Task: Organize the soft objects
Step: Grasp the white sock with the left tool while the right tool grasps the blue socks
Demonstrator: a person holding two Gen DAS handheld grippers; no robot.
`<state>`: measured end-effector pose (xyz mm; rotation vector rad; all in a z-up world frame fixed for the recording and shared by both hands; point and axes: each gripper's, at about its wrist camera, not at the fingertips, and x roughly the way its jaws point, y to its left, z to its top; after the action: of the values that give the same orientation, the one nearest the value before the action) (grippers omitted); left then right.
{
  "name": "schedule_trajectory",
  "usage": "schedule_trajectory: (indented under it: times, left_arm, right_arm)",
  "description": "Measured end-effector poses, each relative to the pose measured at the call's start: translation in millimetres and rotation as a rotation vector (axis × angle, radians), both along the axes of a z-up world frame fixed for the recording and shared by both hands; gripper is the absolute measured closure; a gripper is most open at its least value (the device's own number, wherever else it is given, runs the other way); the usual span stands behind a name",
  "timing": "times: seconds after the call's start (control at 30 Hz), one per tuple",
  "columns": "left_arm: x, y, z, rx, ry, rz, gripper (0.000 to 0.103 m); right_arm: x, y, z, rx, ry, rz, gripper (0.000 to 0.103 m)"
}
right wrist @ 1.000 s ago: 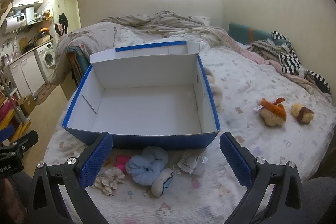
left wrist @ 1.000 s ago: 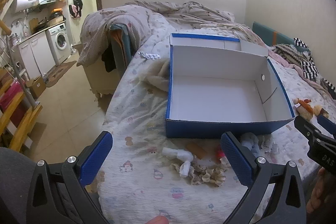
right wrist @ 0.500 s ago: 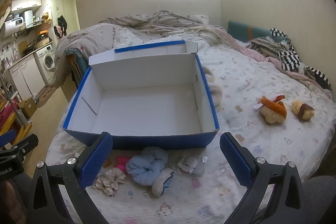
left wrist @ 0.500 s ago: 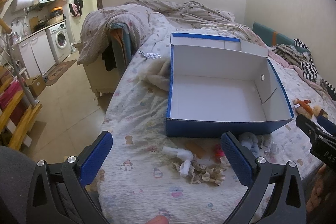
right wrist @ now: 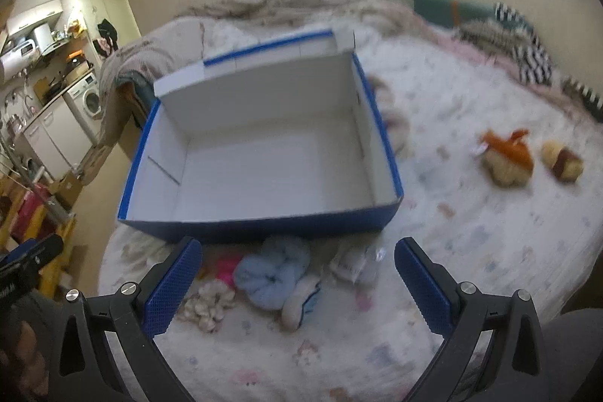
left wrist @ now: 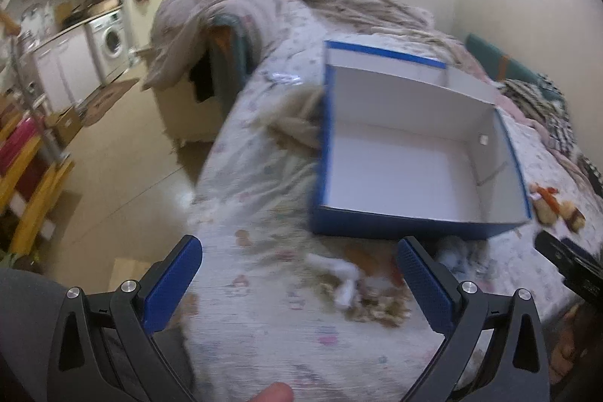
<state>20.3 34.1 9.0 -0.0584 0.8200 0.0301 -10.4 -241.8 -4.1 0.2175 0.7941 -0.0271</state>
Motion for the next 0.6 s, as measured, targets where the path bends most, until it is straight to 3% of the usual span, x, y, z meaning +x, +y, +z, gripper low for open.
schedule_trajectory:
  times: [0.13,0.2,0.27,0.43,0.6]
  left_arm:
    - [18.0,16.0,-6.9,-0.029,0.08,0.019,0.0]
    - [27.9,15.7,-15.2,-0.003,0.137,0.017,0.0]
    - [41.8,14.6,-30.6,-0.019,0.23,-0.004,0.0]
    - [79.3,8.5,-81.4,-0.119,0.473,-0.023,0.017]
    - [102.4,-7.4,-111.5,-0.145,0.551,-0.004,0.017]
  right_arm:
    - [13.9,-9.6,-6.8,0.078,0.086,0.034,0.0]
    - [20.8,-12.7,-12.0,0.125,0.131,0.049,0.0]
    - [31.1,-13.4,-19.5,0.146,0.189,0.068,0.0]
    - [49.7,-16.3,-43.7,0.147,0.291,0.066,0.0]
    - [52.4,-25.9,-62.5,0.189,0.361,0.01,0.0]
